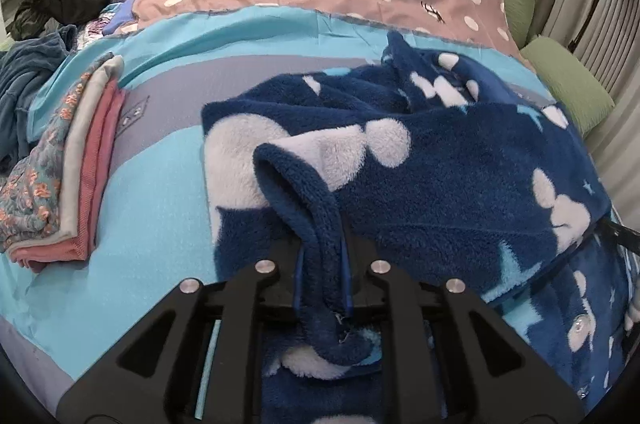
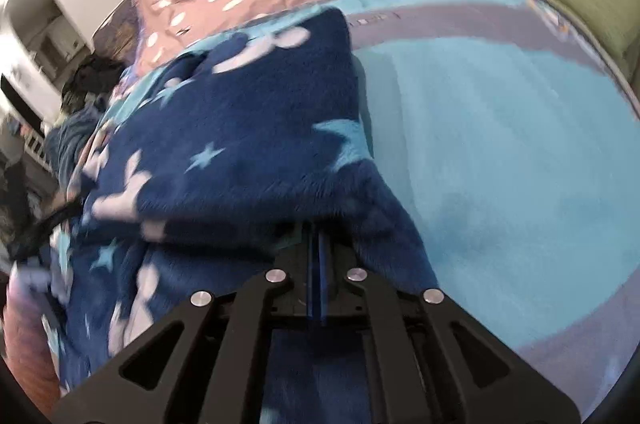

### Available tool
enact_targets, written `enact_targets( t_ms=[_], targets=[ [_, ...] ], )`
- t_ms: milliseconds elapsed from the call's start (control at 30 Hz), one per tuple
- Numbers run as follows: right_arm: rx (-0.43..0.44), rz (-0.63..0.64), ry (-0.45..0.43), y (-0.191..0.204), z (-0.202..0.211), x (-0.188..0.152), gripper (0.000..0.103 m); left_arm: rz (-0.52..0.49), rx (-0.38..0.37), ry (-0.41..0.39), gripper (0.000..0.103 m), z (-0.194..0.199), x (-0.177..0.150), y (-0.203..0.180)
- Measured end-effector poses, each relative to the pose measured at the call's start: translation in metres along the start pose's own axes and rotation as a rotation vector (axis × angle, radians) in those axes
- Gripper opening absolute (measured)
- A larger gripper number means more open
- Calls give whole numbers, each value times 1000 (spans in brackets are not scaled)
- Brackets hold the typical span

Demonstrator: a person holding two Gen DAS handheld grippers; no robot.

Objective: Fold small clothes

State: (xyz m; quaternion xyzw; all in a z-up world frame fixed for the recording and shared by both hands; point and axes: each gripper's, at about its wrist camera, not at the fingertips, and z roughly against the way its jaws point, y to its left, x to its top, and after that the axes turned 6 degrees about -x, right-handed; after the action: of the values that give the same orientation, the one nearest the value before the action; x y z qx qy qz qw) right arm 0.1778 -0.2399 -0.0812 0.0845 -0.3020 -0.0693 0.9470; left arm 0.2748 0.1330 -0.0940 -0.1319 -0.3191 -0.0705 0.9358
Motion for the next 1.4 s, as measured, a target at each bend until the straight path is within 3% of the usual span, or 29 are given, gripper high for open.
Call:
enact_targets(
  t_ms=[67,200,267,333,367,400,433,467,600,733,800,900,1033,1133,1200,1267,1400],
  targets=[
    [8,43,-59,10,21,6,5,-4,16,-28,25,14,2,-3],
    [46,102,-165,30,39,32,11,-21,-68,-126,27,49,14,-20],
    [79,127,-191,44,26,47,13,-58,-114,-117,30,47,17,-37],
    [59,141,-155,48,3,51,18,-110,-106,-72,37,29,14,-52],
    [-10,142,-86,47,-22,49,18,-126,-83,-28,48,14,9,-56],
    [-68,130,10,41,-52,42,18,-150,-33,48,52,-14,-1,-60],
    [-52,111,28,36,-66,35,18,-182,-18,41,53,-29,-10,-62],
    [-13,97,-44,29,-65,28,17,-217,4,-11,53,-32,-17,-66],
    [-37,123,-17,33,-52,31,18,-224,17,5,53,-26,-13,-69],
    [-3,71,-11,21,-21,17,20,-208,-18,-32,54,14,-21,-66],
    [-4,70,-9,12,3,-1,20,-213,-37,-67,66,46,-39,-65],
    [8,51,-12,-4,40,-35,20,-202,-55,-81,71,89,-75,-56],
    [113,24,-9,-3,80,-73,21,-137,-65,-92,73,129,-120,-45],
    [263,60,17,21,102,-101,21,-86,-87,-115,75,151,-150,-43],
    [372,88,58,42,112,-120,22,-83,-68,-117,77,158,-165,-44],
    [455,110,121,61,117,-141,29,-80,-54,-119,77,166,-179,-47],
    [550,151,210,90,125,-179,30,-52,-46,-147,78,181,-199,-45]
  ],
)
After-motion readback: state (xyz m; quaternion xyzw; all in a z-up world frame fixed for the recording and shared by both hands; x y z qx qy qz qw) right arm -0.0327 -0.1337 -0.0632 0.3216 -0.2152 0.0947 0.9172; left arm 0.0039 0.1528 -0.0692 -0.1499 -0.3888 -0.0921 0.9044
